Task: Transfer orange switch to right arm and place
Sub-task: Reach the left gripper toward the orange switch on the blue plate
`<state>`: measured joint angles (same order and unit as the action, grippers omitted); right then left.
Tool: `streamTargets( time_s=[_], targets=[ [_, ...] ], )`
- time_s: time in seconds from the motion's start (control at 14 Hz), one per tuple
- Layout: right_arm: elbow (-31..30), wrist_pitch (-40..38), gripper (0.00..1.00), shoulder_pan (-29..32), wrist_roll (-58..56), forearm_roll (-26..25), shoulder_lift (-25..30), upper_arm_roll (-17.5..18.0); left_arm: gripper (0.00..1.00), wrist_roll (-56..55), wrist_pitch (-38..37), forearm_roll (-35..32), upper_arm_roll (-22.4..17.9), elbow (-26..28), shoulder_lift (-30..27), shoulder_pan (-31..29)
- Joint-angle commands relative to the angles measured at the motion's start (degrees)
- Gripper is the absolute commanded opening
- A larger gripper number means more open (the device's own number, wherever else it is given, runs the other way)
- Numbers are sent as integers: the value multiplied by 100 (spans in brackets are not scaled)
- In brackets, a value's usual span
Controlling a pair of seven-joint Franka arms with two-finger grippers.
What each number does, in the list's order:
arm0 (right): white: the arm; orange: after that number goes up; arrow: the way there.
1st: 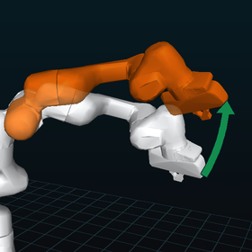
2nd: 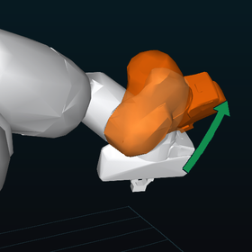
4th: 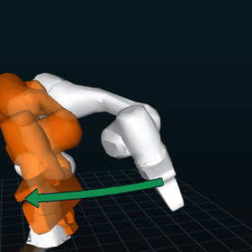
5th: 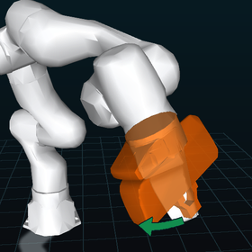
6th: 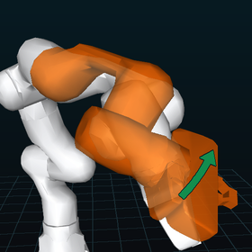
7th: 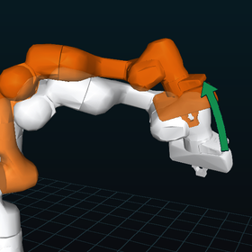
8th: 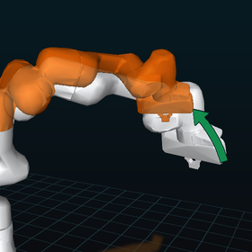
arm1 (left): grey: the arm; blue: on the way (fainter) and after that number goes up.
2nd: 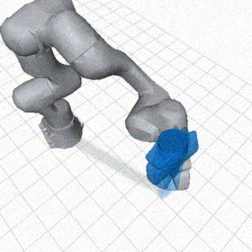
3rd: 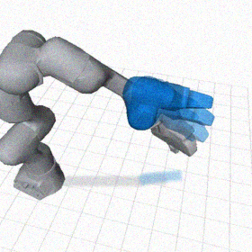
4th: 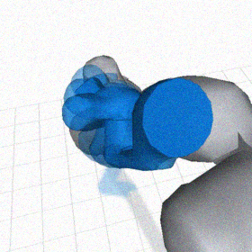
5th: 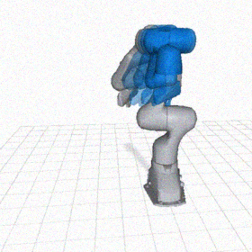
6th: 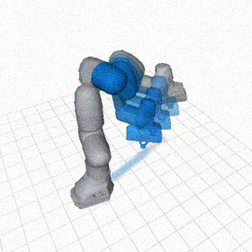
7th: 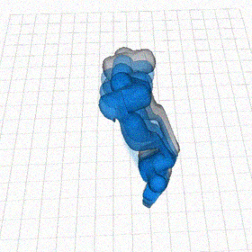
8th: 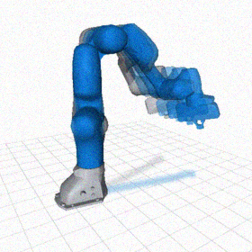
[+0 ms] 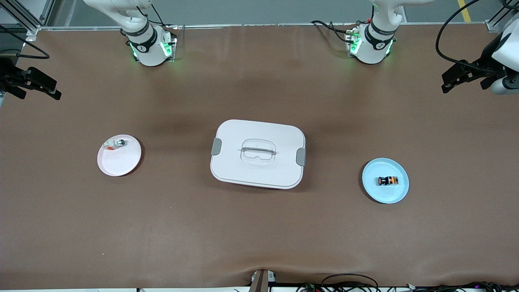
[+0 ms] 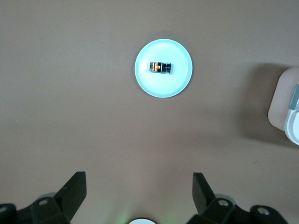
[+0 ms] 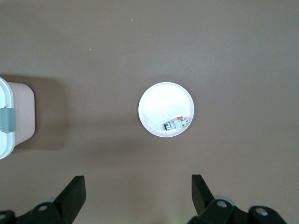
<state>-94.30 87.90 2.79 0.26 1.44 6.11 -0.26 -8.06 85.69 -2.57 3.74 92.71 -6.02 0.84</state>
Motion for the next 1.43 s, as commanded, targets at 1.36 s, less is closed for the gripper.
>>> streamTargets(
  time_s=[1.36],
  targets=[
    [132, -167, 100, -16, 193, -57, 30, 0, 100, 76, 3320, -103, -40, 1152, 1981, -102]
  ],
)
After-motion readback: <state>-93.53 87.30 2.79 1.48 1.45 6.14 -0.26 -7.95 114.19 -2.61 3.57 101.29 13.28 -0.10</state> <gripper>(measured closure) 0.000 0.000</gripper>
